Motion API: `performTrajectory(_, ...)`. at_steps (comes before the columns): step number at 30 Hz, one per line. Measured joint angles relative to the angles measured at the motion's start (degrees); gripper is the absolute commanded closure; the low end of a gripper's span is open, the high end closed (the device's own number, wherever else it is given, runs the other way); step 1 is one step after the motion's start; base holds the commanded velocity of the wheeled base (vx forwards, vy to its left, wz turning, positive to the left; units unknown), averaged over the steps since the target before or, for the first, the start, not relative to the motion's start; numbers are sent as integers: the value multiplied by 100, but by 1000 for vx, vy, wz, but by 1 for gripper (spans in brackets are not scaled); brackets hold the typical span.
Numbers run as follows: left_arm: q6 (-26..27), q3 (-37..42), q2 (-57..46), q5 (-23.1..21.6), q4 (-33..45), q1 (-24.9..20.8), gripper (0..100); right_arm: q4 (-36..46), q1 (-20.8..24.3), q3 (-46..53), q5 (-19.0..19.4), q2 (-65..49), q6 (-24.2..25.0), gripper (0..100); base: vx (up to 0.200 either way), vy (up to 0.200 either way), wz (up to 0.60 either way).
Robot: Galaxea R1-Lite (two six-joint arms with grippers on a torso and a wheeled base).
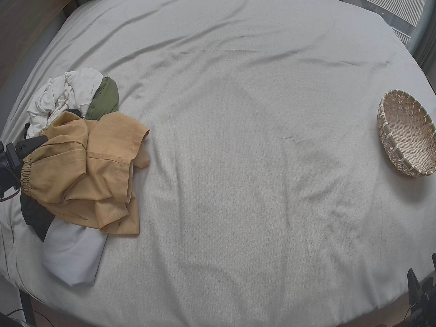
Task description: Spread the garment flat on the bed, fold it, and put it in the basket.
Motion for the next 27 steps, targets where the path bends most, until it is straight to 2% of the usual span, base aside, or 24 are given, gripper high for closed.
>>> performTrajectory(2, -238, -9, -6, 11, -290, -152, 0, 0, 0, 0, -2, 0, 2, 0, 0, 0, 0)
performTrajectory(9, -329, 105, -78, 96, -443, -425, 0, 0, 5, 0, 0, 0, 0, 0, 0, 0, 0)
performTrajectory(17, 76, 189, -85, 102, -455, -447, 0, 0, 5, 0, -2, 0, 0, 0, 0, 0, 0)
performTrajectory(18, 176, 208, -83, 102, -460, -441, 100, 0, 2, 0, -2, 0, 0, 0, 0, 0, 0)
performTrajectory(22, 501, 317, -72, 79, -464, -423, 100, 0, -2, 0, -2, 0, -2, 0, 0, 0, 0)
performTrajectory(27, 552, 389, -74, 46, -468, -419, 100, 0, -6, 0, -2, 0, 2, 0, 0, 0, 0)
